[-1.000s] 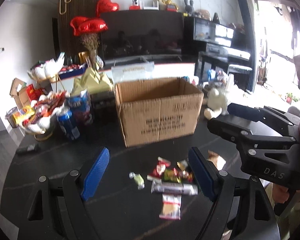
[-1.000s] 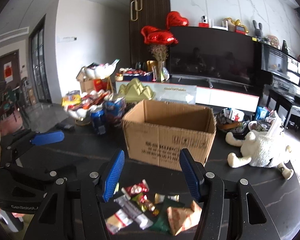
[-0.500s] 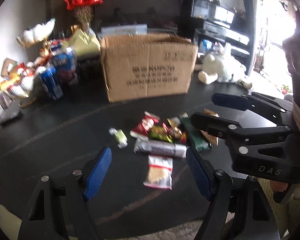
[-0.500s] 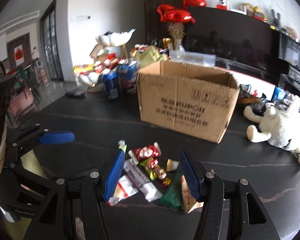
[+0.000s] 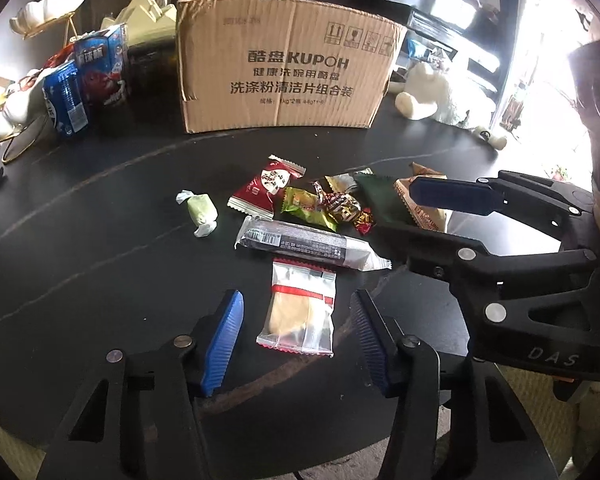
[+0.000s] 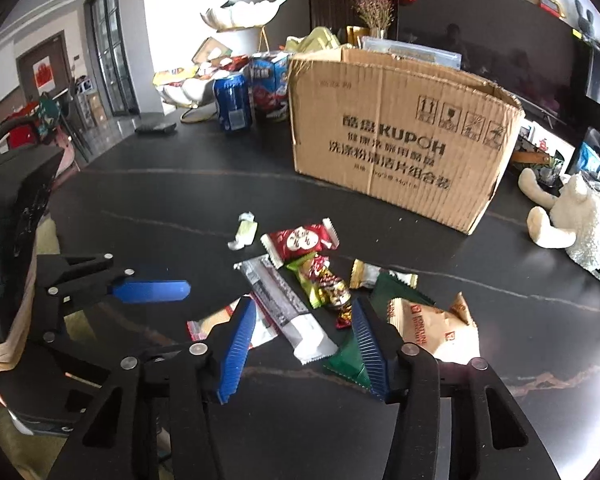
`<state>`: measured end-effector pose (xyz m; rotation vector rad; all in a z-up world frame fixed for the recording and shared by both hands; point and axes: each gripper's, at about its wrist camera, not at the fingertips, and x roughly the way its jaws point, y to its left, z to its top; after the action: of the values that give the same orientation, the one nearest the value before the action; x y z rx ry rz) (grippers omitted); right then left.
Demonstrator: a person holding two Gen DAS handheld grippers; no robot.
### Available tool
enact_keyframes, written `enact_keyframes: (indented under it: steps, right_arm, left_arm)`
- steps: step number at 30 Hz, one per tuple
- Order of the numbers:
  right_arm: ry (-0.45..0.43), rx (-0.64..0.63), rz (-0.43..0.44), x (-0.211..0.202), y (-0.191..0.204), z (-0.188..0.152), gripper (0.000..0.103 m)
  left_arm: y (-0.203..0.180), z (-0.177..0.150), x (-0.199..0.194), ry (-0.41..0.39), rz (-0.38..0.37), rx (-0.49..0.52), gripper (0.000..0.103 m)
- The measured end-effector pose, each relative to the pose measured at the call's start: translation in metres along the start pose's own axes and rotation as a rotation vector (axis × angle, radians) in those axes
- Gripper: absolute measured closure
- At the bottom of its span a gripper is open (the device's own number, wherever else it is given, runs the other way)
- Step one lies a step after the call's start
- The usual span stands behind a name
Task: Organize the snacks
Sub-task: 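Grasp the white-red biscuit packet with the left gripper while the right grasps a white bar packet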
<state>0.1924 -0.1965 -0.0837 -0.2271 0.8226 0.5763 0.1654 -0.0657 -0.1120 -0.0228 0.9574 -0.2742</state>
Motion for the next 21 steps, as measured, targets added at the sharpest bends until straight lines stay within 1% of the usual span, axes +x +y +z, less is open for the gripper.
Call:
enact_keyframes:
  steps: [4,9,12,18,21]
  right_arm:
    - [0.027,0.011,0.001,0.005,-0.003,-0.001,0.056]
    - [0.055,0.020,0.010,0.011,-0.004,-0.003,0.057]
    - [0.064,0.013,0.009,0.014,-0.003,-0.003,0.057]
    - [0.077,0.012,0.019,0.019,-0.002,-0.004,0.057]
    - [0.080,0.008,0.022,0.020,-0.001,-0.004,0.057]
  left_arm:
    - [-0.002,-0.001,0.008,0.013,0.004,0.008,0.053]
    - [-0.005,-0.003,0.016,0.024,0.013,0.019,0.057]
    - [-0.005,-0.004,0.020,0.028,0.026,0.024,0.063]
    - [-0.006,-0.006,0.018,0.020,0.032,0.046,0.068]
    - [-0.003,-0.008,0.013,0.023,0.028,0.034,0.070]
